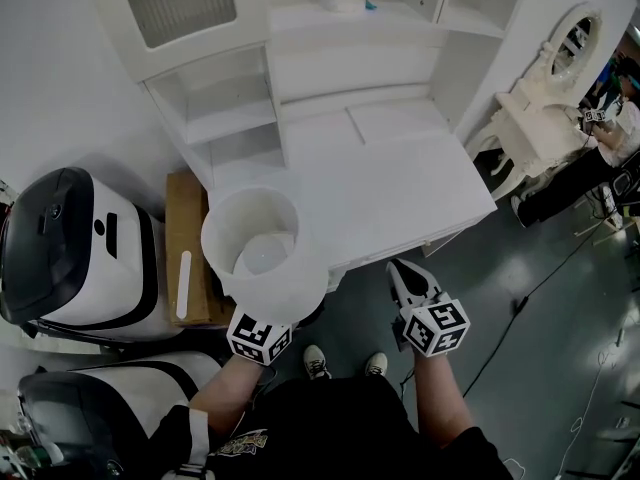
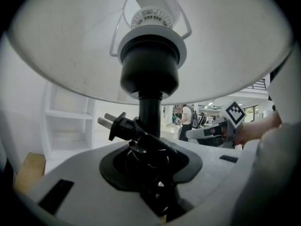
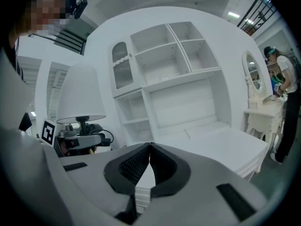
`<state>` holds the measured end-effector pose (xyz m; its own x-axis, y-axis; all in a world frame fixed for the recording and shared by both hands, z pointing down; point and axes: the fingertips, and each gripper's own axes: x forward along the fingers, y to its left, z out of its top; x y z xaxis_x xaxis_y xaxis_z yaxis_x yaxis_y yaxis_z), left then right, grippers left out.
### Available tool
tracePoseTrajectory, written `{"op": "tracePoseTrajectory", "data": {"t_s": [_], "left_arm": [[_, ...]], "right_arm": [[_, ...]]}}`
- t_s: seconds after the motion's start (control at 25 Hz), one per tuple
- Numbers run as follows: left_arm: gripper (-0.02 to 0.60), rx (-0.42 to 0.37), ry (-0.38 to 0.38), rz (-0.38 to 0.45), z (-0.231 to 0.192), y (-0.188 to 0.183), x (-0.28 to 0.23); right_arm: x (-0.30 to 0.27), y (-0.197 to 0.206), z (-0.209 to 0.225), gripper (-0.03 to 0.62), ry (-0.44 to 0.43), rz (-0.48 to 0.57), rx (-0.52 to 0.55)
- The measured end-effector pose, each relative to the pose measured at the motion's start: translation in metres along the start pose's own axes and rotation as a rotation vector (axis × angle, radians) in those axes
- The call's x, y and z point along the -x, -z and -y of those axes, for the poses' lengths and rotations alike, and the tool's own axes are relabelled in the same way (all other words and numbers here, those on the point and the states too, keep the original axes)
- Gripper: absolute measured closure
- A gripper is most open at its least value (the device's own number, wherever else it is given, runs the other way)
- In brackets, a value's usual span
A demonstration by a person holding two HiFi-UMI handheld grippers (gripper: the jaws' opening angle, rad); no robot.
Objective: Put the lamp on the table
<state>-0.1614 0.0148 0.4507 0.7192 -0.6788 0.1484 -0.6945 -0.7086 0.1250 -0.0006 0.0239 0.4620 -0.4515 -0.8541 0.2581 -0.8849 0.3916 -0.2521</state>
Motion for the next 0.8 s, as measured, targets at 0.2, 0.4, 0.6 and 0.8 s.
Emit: {"op": "tracePoseTrajectory", "data": {"t_s": [0.2, 0.4, 0.6, 0.8], "left_arm": [[0.457, -0.002, 0.011, 0.003, -0.010, 0.001, -0.002], [0.457, -0.004, 0.014, 0.003, -0.009, 0.000, -0.006], [0.457, -0.007, 0.001, 0.009, -0.009, -0.004, -0.016], [0.457, -0.008, -0.040, 0.017, -0.004, -0.009, -0.029]], "right_arm": [[-0.008, -0.001, -0.003, 0.568, 0.014, 0.001, 0.006], [-0.011, -0.001, 0.001, 0.568, 0.014, -0.002, 0.002], [-0.019, -0.007, 0.010, 0.568, -0.004, 0.005, -0.002], [-0.026, -0.017, 0.026, 0.568, -0.043, 0.004, 0.013]]}}
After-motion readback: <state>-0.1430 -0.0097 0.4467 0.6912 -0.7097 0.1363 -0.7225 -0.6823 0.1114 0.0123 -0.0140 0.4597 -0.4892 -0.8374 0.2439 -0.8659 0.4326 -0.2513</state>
